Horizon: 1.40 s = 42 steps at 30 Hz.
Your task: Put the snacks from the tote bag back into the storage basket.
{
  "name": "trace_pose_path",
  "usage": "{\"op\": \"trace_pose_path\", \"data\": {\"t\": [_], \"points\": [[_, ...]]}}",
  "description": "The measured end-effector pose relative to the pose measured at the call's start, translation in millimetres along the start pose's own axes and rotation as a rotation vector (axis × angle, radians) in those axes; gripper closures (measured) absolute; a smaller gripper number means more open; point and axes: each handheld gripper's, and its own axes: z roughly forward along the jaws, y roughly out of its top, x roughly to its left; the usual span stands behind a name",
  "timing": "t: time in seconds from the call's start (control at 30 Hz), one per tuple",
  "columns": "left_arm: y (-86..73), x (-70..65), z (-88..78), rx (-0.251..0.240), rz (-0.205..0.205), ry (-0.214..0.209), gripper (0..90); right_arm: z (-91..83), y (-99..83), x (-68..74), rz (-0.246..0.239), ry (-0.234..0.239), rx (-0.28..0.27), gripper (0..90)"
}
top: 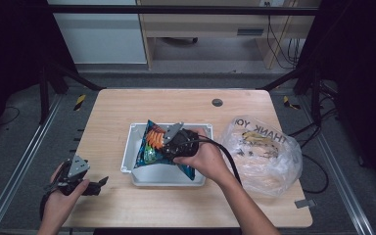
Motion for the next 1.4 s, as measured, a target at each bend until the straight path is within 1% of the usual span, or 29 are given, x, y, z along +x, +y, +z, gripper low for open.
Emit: {"op": "trace_pose_path", "data": {"t": [0.23,0.27,0.37,0.4,0.43,0.93,0.97,1.13,1.23,1.4], "points": [[0.1,-1.0,1.7,0.011,0.002,0.000,3.0,4.8,-0.2,-0.1,0.000,0.005,0.010,42.2],[0.0,-0.7,1.6,0.013,0.004,-0.001,3.0,5.6,0.0,-0.2,-0.007,0.007,0.012,42.2],[0.0,-1.0,1.1,0.003,-0.001,-0.002,3.0,7.8,0.3,0.2,-0.007,0.012,0.014,42.2],[0.2,-1.1,0.8,0.002,0.001,-0.003,3.0,8.7,0.6,0.2,-0.013,0.008,0.018,42.2],[0.4,-1.2,1.1,0.004,0.006,-0.004,3.0,10.0,1.0,0.8,-0.007,0.011,0.020,42.2],[0.6,-1.9,2.2,0.009,0.009,-0.003,3.0,15.4,2.5,1.6,-0.015,0.021,0.017,42.2],[0.7,-1.9,2.0,0.011,0.010,-0.004,3.0,16.0,2.5,2.3,-0.006,0.019,0.019,42.2],[0.6,-1.9,2.0,0.011,0.010,-0.004,3.0,20.2,1.2,0.7,-0.013,0.022,0.030,42.2],[0.5,-1.9,2.1,0.009,0.010,-0.004,3.0,25.5,-0.9,-0.5,-0.008,0.028,0.050,42.2],[0.5,-1.9,2.3,0.010,0.009,-0.005,3.0,29.4,-0.9,0.2,-0.007,0.031,0.049,42.2]]}}
